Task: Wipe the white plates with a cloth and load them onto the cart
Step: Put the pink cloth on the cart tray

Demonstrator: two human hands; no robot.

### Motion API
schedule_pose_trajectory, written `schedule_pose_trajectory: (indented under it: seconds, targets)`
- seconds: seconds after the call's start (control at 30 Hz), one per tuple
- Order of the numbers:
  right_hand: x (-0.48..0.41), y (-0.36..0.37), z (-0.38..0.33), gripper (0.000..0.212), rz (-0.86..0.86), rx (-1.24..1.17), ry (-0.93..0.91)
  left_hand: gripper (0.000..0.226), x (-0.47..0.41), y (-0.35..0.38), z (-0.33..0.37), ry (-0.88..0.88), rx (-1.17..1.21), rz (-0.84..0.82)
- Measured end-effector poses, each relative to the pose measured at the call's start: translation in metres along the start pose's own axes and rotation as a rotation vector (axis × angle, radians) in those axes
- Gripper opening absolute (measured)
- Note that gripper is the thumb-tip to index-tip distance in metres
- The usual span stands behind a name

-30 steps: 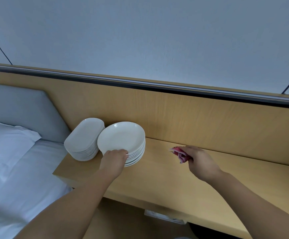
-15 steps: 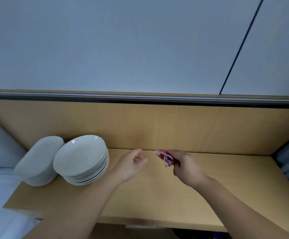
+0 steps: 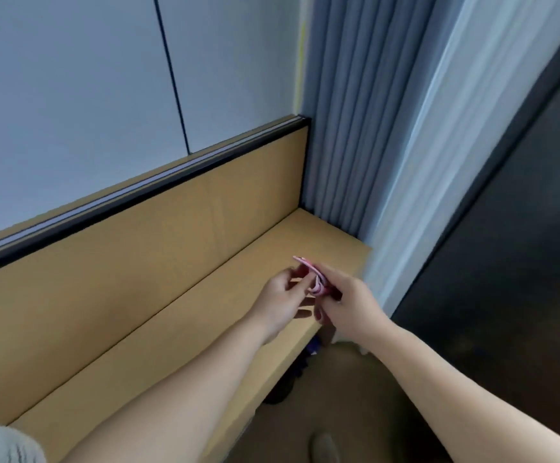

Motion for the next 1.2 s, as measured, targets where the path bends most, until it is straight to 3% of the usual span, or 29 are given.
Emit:
schedule_pose_trajectory:
  seconds: [0.17,0.33,0.43,0.5,0.6,0.83,1.0,1.1,1.2]
  targets:
    - [0.089,-0.041,0.007,0.054,0.175,-0.048,0.159,0.038,0.006,0.086,0.004,-0.011,0.094,-0.233]
    - [0.181,-0.102,0.003,0.048,0.415,0.028,0.196,0.050,0.039,0.186,0.030,0.034,0.072,-0.528]
    - [0.236,-0.136,0.004,0.036,0.536,0.178,0.204,0.034,0.062,0.244,0.047,0.048,0.040,-0.682]
    - [0.275,-0.161,0.007,0.028,0.582,0.155,0.210,0.028,0.076,0.287,0.056,0.049,0.026,-0.786]
    - [0.343,-0.198,0.016,0.037,0.643,0.010,0.201,0.030,0.102,0.358,0.062,0.060,-0.001,-0.908]
    - [0.497,-0.278,0.037,0.035,0.680,-0.152,0.207,0.025,0.171,0.527,0.061,0.125,-0.074,-0.951]
    - [0.567,-0.335,0.066,0.054,0.738,-0.217,0.253,0.028,0.191,0.613,0.065,0.155,-0.111,-0.996]
    - [0.589,-0.365,0.088,0.045,0.703,-0.337,0.239,0.027,0.183,0.650,0.061,0.151,-0.125,-1.011]
    - [0.597,-0.393,0.113,0.031,0.818,-0.379,0.294,0.023,0.169,0.683,0.055,0.130,-0.129,-1.022]
Point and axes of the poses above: each hand's wrist, its own x-axis away from the middle knuckle, its own y-axis out of the palm, z = x × y, the point moved 3 cm from there along -x, towards the middle knuckle, and after that the axes turned 5 degrees about -z, right-handed, at the moved point
